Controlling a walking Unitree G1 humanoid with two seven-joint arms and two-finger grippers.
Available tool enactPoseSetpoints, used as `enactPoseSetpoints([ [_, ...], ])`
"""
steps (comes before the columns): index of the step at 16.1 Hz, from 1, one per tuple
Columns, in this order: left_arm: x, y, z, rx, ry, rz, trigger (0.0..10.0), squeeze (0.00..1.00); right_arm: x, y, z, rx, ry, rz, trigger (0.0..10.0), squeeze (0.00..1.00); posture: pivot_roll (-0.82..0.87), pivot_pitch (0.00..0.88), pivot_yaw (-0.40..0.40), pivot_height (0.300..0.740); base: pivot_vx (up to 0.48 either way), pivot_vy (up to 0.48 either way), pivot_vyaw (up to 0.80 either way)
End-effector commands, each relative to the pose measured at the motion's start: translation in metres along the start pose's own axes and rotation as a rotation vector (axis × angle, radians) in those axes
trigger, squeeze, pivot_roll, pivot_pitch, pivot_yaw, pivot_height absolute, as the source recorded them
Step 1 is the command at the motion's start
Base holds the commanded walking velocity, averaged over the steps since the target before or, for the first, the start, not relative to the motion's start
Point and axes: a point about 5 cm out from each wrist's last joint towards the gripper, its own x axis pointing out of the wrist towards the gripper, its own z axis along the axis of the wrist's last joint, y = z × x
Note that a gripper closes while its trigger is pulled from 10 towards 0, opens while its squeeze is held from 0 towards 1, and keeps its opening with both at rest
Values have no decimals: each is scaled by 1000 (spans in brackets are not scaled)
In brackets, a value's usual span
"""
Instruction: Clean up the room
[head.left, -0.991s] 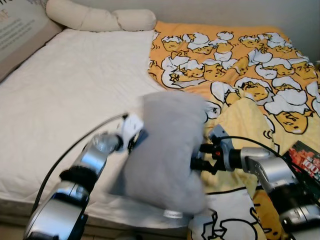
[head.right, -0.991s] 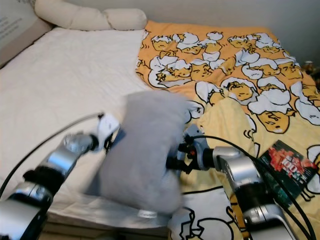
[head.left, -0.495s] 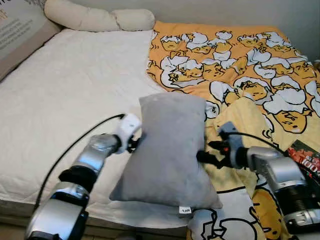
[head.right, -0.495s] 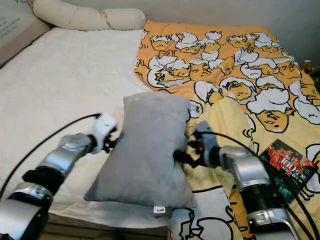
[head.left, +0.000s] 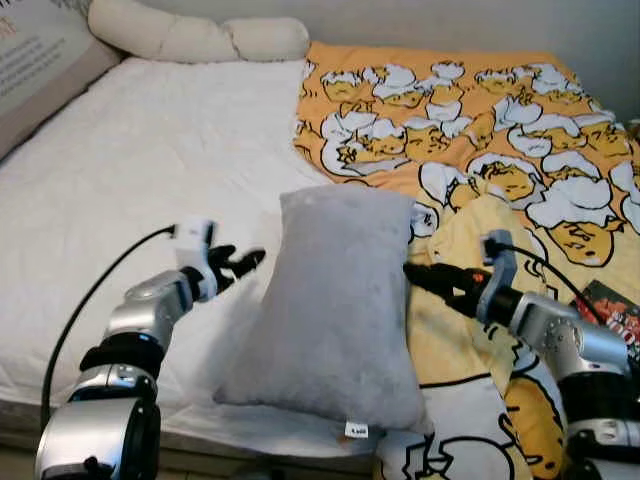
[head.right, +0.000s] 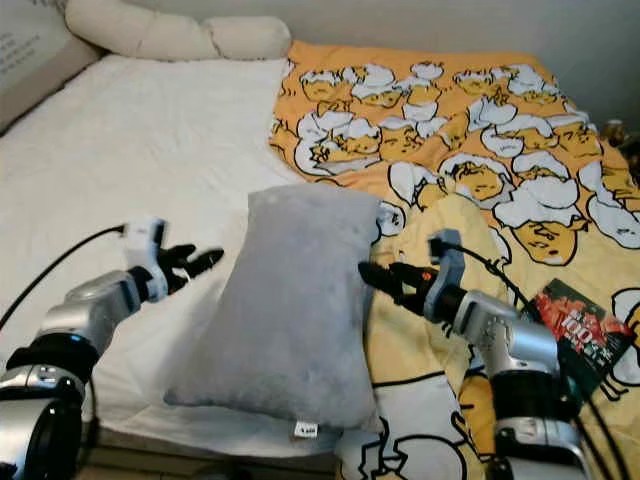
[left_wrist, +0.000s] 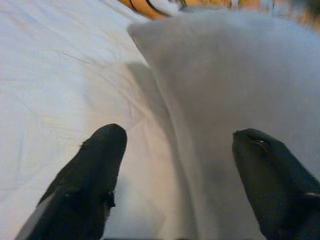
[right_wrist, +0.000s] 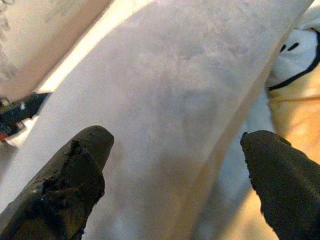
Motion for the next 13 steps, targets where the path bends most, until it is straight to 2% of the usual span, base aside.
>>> enactPoseSetpoints([
  [1,3,-3,-1,-59,-9,-24,10000,1000,4,4,4,39,-26,29,10000,1000,-43,0,36,740,0,0,0],
  [2,6,-11,-23,-175,36,-70,10000,1000,22,12,-17,155,-5,82,10000,1000,-40,0,28,740,0,0,0],
  [3,8,-15,-34,-178,82,-79,10000,1000,30,14,-31,169,49,89,10000,1000,-40,0,28,740,0,0,0],
  [5,14,-26,-46,-129,133,-102,10000,1000,38,16,-48,182,119,69,10000,1000,-38,0,19,740,0,0,0],
  [6,16,-31,-51,-120,158,-113,10000,388,42,15,-55,184,152,45,10000,514,-36,0,14,740,0,0,0],
  [7,20,-40,-64,-104,217,-126,10000,188,48,15,-66,168,211,-8,10000,0,-36,0,14,740,0,0,0],
  [8,21,-44,-72,-112,253,-126,10000,0,52,14,-71,157,239,-40,10000,0,-37,0,11,740,0,0,0],
  [9,23,-51,-78,-102,275,-152,10000,0,56,15,-72,160,239,-47,9255,0,-38,0,9,740,0,0,0],
  [10,25,-59,-81,-84,293,-201,10000,0,61,17,-71,132,229,-58,2431,0,-38,0,9,740,0,0,0],
  [11,25,-59,-81,-84,293,-201,10000,0,61,17,-71,132,229,-58,2431,0,-38,0,9,740,0,0,0],
  [12,26,-63,-83,-70,303,-233,5529,0,62,17,-70,119,216,-66,0,0,-38,0,8,740,0,0,0],
  [13,26,-63,-83,-60,314,-238,3804,0,63,18,-70,130,205,-58,0,0,-37,0,6,740,0,0,0],
])
